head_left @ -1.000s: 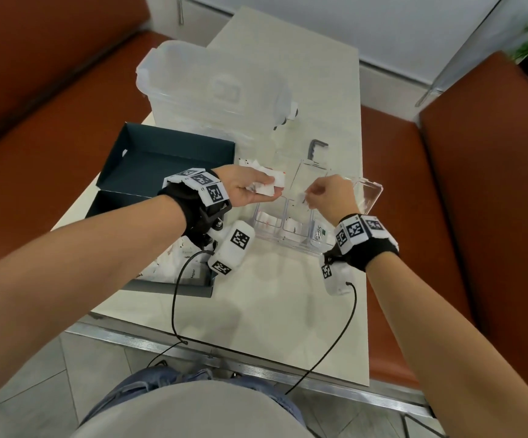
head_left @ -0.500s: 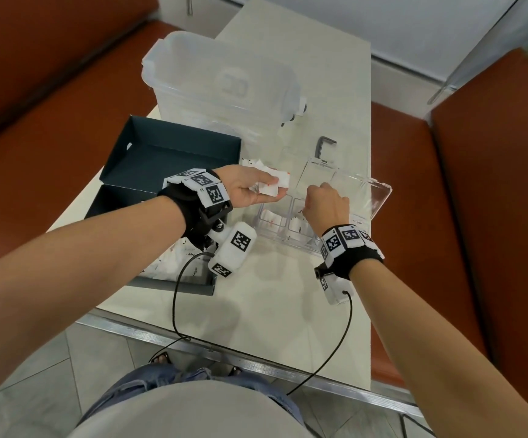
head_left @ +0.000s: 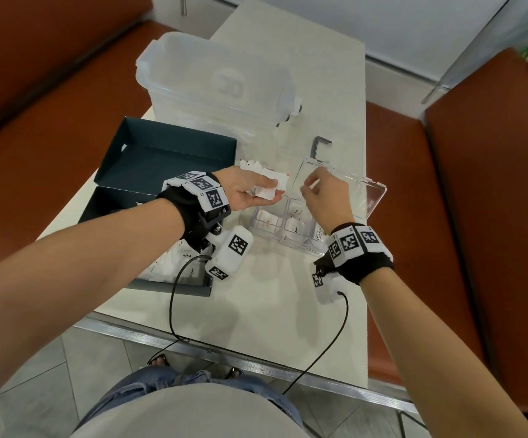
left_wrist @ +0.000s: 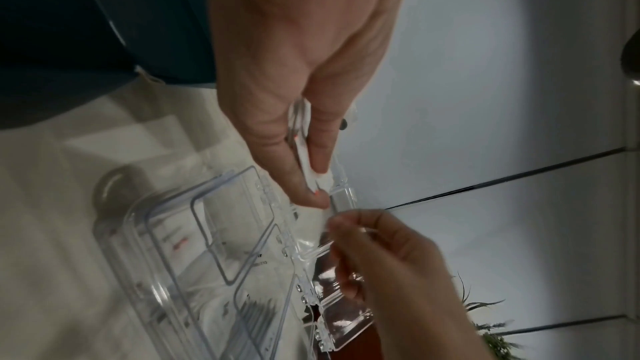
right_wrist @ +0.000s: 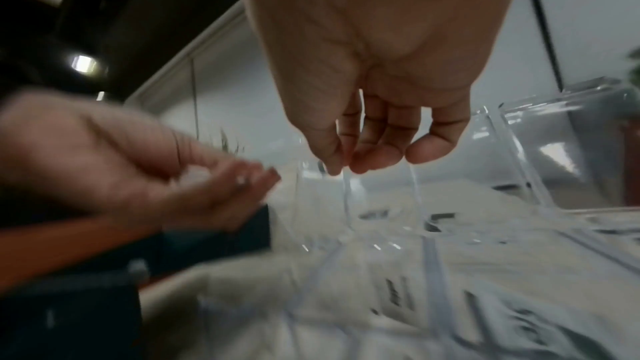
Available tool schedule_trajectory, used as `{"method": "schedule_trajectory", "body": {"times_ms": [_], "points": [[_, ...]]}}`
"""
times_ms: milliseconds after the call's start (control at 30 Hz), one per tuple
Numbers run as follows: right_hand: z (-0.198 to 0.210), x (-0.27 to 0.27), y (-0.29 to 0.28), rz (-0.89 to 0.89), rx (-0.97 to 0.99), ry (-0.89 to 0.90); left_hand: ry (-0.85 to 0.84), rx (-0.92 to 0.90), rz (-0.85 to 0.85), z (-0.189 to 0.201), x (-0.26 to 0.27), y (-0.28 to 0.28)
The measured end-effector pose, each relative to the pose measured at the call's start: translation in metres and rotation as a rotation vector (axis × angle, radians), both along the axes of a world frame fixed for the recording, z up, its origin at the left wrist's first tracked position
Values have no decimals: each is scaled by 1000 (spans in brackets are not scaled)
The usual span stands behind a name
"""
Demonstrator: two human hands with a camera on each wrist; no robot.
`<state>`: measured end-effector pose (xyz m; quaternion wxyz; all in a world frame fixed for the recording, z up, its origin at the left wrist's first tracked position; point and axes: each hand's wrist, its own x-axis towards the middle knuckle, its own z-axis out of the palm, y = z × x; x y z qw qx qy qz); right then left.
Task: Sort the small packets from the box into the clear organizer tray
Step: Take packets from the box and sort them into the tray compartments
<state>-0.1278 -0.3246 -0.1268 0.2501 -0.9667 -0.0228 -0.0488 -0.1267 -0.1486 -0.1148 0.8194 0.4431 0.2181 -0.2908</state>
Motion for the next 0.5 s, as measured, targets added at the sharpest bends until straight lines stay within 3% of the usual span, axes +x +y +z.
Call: {"method": "schedule_trajectory", "body": {"times_ms": [67,133,267,400,500], "points": [[11,0,4,-27,214,11,-36,51,-22,-2,0,-1],[19,-1,7,-25,396,135,-80,81,-45,-3,0,-3],[23,-5,7,-58,615,302,-163,89,-76,-5,-1,-5],[23,-6,2,-233,837,315,-146,27,20,-6,1,-2],[21,-11,1,-263,1059,333,-166,74,113,-10,4,1]]}}
